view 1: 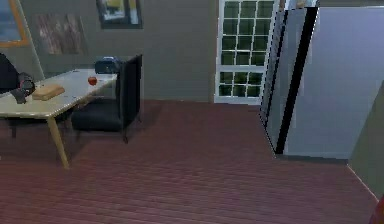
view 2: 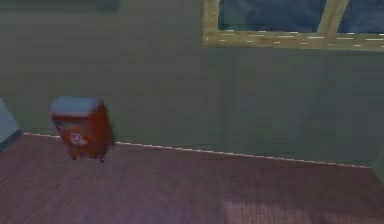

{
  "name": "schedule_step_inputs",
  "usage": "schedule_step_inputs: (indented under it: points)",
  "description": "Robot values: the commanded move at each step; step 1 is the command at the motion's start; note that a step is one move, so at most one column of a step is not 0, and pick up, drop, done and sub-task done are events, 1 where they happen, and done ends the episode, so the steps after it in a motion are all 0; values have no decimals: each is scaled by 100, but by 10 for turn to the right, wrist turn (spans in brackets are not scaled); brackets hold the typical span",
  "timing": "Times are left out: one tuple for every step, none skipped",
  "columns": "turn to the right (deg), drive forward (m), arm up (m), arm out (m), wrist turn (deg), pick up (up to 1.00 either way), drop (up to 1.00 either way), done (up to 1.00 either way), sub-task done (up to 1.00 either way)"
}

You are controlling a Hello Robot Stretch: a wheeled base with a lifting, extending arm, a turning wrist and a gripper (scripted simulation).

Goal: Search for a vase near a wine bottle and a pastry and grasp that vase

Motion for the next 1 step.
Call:
schedule_step_inputs:
  points:
    - [-390,0,0,0,0,0,0,0,0]
